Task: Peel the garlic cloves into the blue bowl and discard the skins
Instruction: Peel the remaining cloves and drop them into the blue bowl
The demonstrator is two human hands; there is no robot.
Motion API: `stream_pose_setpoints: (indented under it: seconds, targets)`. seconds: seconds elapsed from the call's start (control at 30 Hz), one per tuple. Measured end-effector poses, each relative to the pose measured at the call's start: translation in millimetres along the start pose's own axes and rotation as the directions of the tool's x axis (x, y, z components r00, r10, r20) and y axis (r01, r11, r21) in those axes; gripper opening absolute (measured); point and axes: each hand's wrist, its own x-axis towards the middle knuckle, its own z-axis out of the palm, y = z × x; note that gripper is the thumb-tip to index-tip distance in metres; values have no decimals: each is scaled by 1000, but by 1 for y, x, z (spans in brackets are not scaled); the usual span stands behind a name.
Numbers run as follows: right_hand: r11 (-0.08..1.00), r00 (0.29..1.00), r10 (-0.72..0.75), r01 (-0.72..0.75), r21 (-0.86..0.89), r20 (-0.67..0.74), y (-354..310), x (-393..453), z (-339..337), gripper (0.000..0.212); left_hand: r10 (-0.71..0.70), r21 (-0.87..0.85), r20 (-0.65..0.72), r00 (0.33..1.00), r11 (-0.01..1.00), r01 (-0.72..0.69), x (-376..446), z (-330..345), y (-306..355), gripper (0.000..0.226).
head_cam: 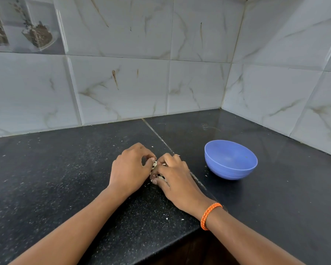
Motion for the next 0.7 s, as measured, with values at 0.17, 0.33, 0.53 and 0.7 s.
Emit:
stream_pose_setpoints:
  seconds: [0.17, 0.33, 0.53, 0.7]
  targets:
    - [959, 974, 118, -61, 277, -195, 10, 3, -10, 7, 55, -4, -35, 998, 998, -55, 2, -2, 0, 11]
    - [815, 932, 304, -147, 560, -198, 30, 1, -23, 20, 42, -30, -8, 999, 999, -43, -1, -3, 1, 7]
    - [740, 935, 315, -134, 659, -164, 35, 0, -24, 28, 80, -89, -2, 997, 993, -80, -2, 2, 1, 6]
    - [737, 932, 326, -143, 661, -162, 38, 0, -16, 23, 159, -139, 53, 986, 979, -150, -2, 4, 1, 6]
